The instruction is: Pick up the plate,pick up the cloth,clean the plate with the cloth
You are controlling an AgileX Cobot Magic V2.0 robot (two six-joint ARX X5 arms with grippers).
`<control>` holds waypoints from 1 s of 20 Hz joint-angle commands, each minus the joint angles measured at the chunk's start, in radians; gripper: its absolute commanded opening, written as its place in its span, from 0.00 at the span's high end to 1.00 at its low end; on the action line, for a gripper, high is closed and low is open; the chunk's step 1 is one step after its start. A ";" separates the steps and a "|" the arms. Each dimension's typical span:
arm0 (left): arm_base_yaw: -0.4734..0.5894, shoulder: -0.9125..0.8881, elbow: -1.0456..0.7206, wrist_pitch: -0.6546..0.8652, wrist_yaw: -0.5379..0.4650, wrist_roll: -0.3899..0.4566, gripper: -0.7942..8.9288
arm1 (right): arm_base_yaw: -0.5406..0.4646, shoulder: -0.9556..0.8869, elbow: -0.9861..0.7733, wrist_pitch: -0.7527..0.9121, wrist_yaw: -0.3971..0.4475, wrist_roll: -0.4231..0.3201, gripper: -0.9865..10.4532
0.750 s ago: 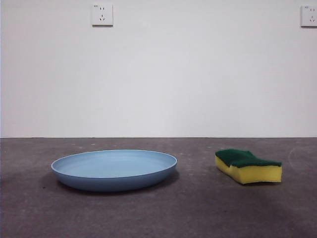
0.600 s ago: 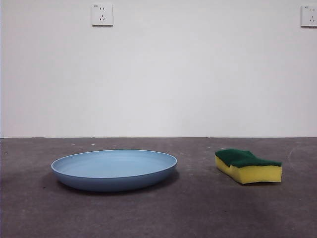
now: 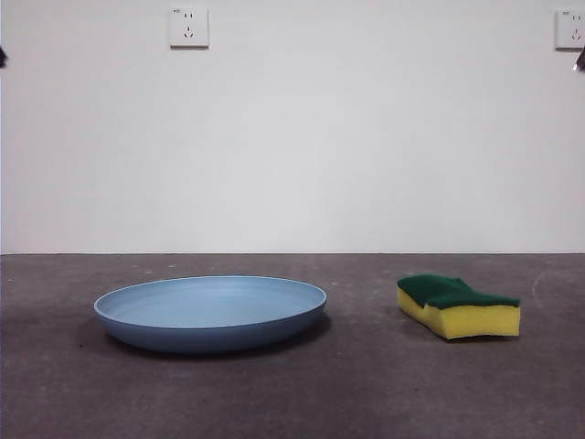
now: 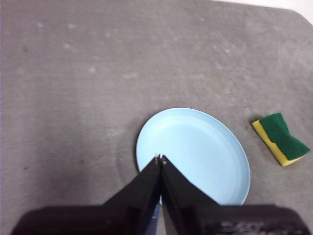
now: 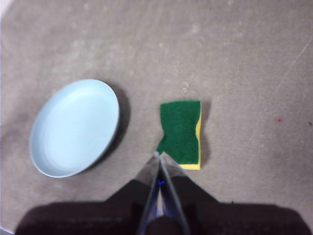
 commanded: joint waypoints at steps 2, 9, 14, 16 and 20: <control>0.000 0.055 0.001 0.044 0.050 0.007 0.87 | 0.002 0.041 0.003 -0.003 0.000 -0.057 0.75; -0.021 0.233 0.001 0.087 0.098 -0.026 0.53 | 0.002 0.063 0.003 -0.004 0.003 -0.056 0.43; -0.090 0.466 0.069 0.092 0.083 -0.005 0.53 | 0.002 0.063 0.003 -0.006 0.002 -0.048 0.44; -0.116 0.570 0.128 0.068 0.024 0.027 0.53 | 0.002 0.063 0.003 -0.013 0.002 -0.048 0.44; -0.139 0.754 0.235 0.032 -0.089 0.075 0.53 | 0.002 0.063 0.003 -0.030 0.002 -0.048 0.44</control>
